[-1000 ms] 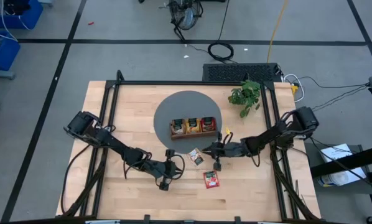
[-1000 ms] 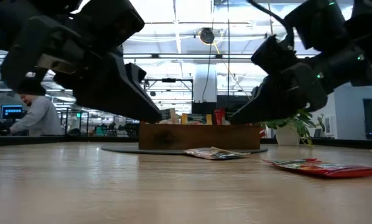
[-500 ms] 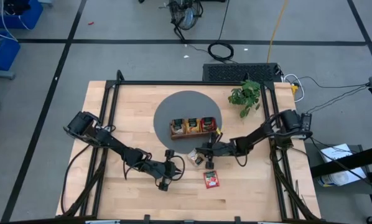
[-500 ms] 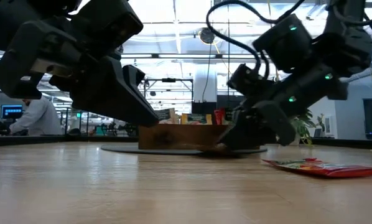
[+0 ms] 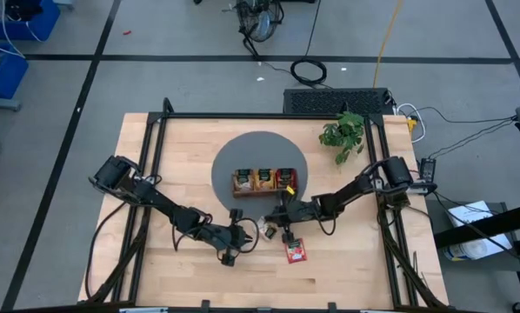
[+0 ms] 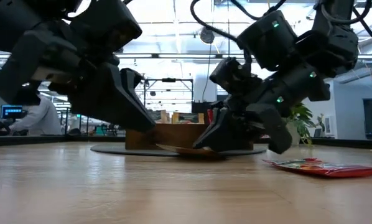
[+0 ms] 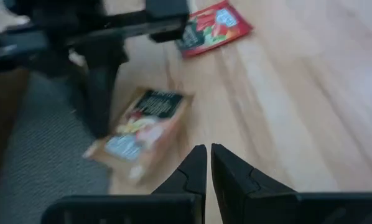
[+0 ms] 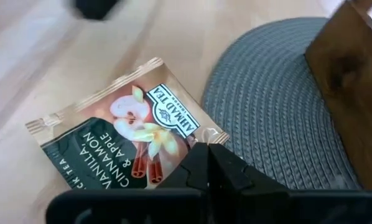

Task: Pick & Place Tea
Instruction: Put the brown tea bag into the left section of the wooden organizer

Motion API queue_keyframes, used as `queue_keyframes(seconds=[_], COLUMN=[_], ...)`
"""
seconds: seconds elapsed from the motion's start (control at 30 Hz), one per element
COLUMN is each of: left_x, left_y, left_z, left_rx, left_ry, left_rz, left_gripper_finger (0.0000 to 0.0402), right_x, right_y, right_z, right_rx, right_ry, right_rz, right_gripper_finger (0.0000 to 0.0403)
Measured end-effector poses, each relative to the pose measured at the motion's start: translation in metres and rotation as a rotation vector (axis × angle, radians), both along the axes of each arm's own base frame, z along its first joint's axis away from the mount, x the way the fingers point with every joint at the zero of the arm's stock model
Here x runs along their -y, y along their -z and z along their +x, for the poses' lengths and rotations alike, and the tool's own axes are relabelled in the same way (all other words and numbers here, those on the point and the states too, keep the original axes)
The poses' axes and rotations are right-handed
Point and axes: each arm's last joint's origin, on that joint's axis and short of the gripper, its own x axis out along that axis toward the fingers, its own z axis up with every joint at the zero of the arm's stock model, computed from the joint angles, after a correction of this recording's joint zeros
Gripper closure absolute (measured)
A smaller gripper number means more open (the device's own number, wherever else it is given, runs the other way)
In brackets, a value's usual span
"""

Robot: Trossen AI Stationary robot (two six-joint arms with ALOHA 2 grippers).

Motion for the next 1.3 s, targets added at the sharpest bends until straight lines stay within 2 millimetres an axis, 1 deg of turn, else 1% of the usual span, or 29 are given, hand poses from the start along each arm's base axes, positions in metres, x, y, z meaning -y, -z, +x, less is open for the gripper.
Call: queue_keyframes(seconds=[0.2, 0.37, 0.47, 0.57, 0.73, 0.87, 0.97, 1.1, 1.2, 1.3], left_x=[-0.003, -0.004, -0.01, -0.02, -0.03, -0.031, -0.029, -0.022, -0.019, -0.016], left_y=[0.005, 0.005, 0.005, 0.007, 0.023, 0.029, 0.028, 0.025, 0.023, 0.022], left_z=[-0.003, -0.003, -0.001, 0.001, 0.004, 0.008, 0.01, 0.011, 0.011, 0.01], left_rx=[-0.055, -0.05, -0.034, -0.06, -0.12, -0.103, -0.079, -0.049, -0.033, -0.026], left_ry=[-0.046, -0.076, -0.166, -0.238, -0.294, -0.289, -0.252, -0.184, -0.165, -0.167], left_rz=[0.016, 0.013, 0.01, -0.014, -0.029, -0.032, -0.027, -0.034, -0.044, -0.033], left_gripper_finger=[0.0371, 0.0371, 0.0371, 0.0371, 0.0371, 0.0371, 0.0371, 0.0371, 0.0371, 0.0371], right_x=[-0.01, -0.017, -0.021, -0.025, -0.03, -0.031, -0.031, -0.035, -0.042, -0.05], right_y=[-0.001, -0.002, -0.003, -0.006, -0.007, -0.007, -0.007, -0.008, -0.014, -0.025], right_z=[-0.001, -0.002, -0.002, -0.001, -0.001, -0.001, -0.001, 0.0, 0.001, 0.0], right_rx=[0.02, 0.04, 0.054, 0.073, 0.08, 0.078, 0.074, 0.08, 0.108, 0.131], right_ry=[-0.082, -0.14, -0.168, -0.189, -0.23, -0.268, -0.285, -0.339, -0.346, -0.335], right_rz=[-0.026, -0.08, -0.093, -0.113, -0.108, -0.083, -0.072, -0.053, -0.059, -0.059], right_gripper_finger=[0.0402, 0.0403, 0.0403, 0.0403, 0.0403, 0.0403, 0.0403, 0.0403, 0.0403, 0.0403])
